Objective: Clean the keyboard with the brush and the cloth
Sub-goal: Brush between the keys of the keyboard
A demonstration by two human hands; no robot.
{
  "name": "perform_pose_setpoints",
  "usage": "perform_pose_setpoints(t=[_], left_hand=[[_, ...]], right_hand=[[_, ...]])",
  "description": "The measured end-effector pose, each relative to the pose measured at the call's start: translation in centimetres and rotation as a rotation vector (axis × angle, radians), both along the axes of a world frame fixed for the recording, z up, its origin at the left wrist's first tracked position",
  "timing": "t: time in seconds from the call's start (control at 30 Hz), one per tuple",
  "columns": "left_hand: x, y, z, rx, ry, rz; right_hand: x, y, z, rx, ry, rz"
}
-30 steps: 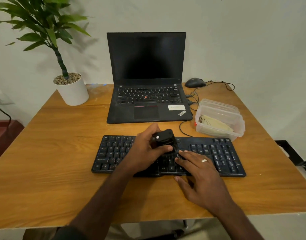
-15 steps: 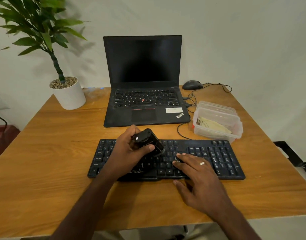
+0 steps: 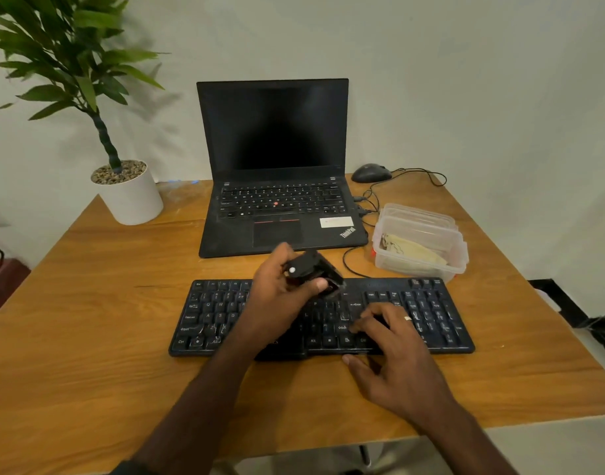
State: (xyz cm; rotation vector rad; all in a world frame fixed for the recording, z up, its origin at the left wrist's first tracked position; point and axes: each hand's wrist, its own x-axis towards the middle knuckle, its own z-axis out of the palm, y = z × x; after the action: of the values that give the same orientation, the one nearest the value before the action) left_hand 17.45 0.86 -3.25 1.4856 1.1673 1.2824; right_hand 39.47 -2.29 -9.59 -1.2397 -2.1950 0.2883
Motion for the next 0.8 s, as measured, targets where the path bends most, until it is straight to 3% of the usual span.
perform_pose_setpoints(t=[0.07, 0.2, 0.33, 0.47, 0.6, 0.7, 0.8], left_hand=[[-1.7, -0.5, 0.4, -0.032, -0.040, 0.058], [-4.3, -1.2, 1.0, -0.074, 0.082, -0.007], [-1.8, -0.8, 0.6, -0.150, 0.139, -0.164], [2.2, 0.8, 0.1, -0.035, 0.184, -0.252], [2.9, 1.2, 0.0, 0.034, 0.104, -0.121], [1.0, 0.7, 0.5, -0.022, 0.018, -0.063], [-0.8, 0.2, 1.0, -0.054, 0.106, -0.083]], right_hand=[[0.4, 0.1, 0.3, 0.005, -0.011, 0.037], [1.2, 0.7, 0.7, 0.094, -0.118, 0.101], [1.2, 0.7, 0.2, 0.118, -0.069, 0.102], [1.6, 0.5, 0.2, 0.094, -0.028, 0.097], [1.7, 0.5, 0.1, 0.085, -0.008, 0.103], [1.6, 0.5, 0.0, 0.087, 0.000, 0.098], [1.5, 0.6, 0.0, 0.094, 0.002, 0.100]])
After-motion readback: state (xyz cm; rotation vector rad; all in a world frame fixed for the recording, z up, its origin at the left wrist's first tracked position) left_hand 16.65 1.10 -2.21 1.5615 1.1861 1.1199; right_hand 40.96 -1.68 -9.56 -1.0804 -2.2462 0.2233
